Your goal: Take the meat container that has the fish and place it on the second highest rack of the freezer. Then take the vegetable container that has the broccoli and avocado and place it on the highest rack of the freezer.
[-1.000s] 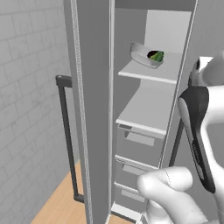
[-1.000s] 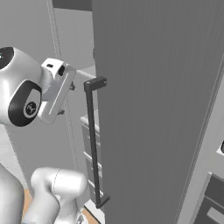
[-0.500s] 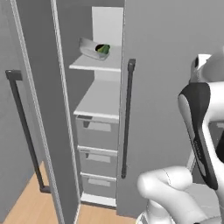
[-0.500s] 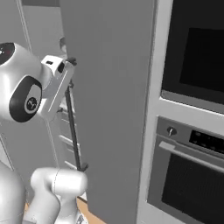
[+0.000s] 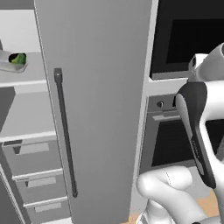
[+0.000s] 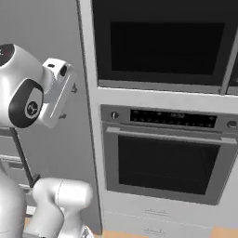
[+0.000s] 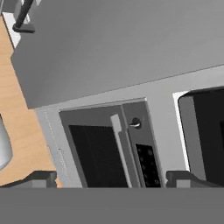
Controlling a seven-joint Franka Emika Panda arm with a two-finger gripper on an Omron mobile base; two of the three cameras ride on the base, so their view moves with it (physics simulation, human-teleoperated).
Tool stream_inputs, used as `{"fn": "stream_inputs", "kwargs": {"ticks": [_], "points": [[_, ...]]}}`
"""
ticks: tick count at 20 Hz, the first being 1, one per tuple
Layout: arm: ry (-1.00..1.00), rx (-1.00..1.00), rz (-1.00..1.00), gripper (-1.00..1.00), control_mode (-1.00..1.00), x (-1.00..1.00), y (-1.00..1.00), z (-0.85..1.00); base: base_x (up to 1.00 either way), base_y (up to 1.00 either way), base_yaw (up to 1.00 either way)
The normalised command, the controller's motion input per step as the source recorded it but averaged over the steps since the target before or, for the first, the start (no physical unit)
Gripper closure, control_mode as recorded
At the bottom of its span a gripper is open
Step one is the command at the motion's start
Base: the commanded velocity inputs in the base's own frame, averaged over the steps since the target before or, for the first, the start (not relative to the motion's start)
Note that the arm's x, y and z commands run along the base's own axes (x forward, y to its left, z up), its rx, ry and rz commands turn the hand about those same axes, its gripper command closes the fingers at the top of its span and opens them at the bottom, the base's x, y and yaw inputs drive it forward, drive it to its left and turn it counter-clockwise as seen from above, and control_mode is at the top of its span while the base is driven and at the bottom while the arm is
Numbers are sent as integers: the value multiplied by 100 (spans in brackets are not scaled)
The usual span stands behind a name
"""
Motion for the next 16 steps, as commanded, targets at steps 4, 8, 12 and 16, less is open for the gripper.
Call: {"fn": "stream_inputs", "kwargs": {"ticks": [4,8,12,16], "points": [[0,0,0,-100,100,0,0,0,0,-61,-57],[0,0,0,-100,100,0,0,0,0,-54,-45],[0,0,0,-100,100,0,0,0,0,-56,-32],[0,0,0,-100,100,0,0,0,12,-56,-19]]}}
